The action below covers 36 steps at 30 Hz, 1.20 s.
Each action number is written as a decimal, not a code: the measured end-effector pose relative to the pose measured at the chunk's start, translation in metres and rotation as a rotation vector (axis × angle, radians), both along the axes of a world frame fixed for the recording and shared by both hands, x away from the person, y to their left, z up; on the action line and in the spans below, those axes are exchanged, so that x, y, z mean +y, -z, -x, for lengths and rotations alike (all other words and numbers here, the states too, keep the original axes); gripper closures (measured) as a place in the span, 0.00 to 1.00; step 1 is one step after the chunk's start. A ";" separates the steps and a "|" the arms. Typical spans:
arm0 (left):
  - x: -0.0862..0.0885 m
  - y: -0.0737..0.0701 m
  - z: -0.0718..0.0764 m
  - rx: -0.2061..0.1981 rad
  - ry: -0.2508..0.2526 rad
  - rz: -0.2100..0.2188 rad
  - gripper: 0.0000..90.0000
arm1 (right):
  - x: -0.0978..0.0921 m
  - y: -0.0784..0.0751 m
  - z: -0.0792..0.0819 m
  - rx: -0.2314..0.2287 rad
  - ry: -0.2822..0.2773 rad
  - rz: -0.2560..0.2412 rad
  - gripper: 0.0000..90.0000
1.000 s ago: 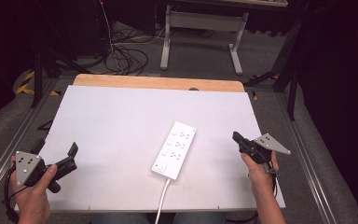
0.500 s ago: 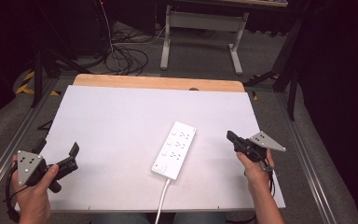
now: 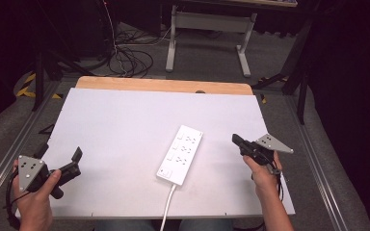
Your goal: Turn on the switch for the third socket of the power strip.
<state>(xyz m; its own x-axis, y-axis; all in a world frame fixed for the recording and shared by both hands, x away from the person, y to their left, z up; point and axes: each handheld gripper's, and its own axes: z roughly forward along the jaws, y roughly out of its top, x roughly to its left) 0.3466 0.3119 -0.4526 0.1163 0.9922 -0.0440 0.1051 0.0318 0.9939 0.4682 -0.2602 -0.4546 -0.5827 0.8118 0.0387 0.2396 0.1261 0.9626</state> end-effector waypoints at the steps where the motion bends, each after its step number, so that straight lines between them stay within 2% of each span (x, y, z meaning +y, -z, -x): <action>1: 0.000 0.000 0.000 0.000 0.000 0.000 0.01 | 0.000 -0.001 -0.001 -0.003 0.003 -0.004 1.00; 9: 0.000 0.001 -0.002 0.005 0.000 0.005 0.01 | 0.000 -0.003 -0.006 0.003 0.000 -0.021 1.00; 24: -0.001 0.001 -0.002 0.014 0.008 0.005 0.01 | 0.027 -0.004 -0.010 0.009 -0.074 0.026 1.00; 36: -0.001 0.002 -0.003 0.020 0.011 0.006 0.01 | 0.036 -0.004 -0.012 0.017 -0.094 0.026 1.00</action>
<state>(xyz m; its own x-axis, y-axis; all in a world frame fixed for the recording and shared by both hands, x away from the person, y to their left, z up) 0.3494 0.3109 -0.4542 0.1259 0.9906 -0.0525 0.1253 0.0366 0.9914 0.4801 -0.2243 -0.4503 -0.6560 0.7542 0.0288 0.2420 0.1740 0.9545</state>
